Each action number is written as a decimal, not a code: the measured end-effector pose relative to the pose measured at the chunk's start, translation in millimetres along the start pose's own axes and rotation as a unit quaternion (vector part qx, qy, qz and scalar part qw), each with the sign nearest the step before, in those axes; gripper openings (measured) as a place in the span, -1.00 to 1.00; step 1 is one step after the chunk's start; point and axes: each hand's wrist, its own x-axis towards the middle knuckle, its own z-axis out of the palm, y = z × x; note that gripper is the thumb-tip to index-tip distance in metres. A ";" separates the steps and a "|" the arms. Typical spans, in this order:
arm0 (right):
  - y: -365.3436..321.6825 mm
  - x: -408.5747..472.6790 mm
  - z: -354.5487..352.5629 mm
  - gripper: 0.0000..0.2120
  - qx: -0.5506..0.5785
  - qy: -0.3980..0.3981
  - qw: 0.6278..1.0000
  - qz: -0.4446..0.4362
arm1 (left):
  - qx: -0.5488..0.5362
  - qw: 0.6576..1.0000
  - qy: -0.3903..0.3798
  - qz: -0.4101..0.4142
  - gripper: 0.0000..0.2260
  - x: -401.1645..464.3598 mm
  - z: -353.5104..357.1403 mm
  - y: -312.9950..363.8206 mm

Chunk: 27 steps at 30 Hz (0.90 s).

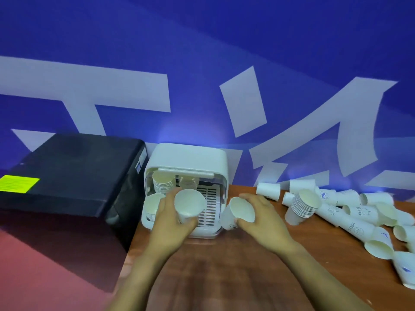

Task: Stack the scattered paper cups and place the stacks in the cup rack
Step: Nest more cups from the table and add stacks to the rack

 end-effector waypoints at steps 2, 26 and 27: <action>-30.5 11.7 19.7 -0.41 0.002 0.000 1.000 -0.007 | -0.011 1.000 0.004 0.003 -0.39 12.9 -33.5 -9.9; -113.1 67.1 112.0 -0.43 -0.022 0.059 0.998 0.018 | 0.045 0.997 -0.050 -0.025 -0.38 76.9 -88.7 -67.1; -110.7 67.2 112.6 -0.43 -0.027 0.057 0.998 0.019 | 0.047 0.997 -0.055 -0.026 -0.39 79.2 -85.4 -69.3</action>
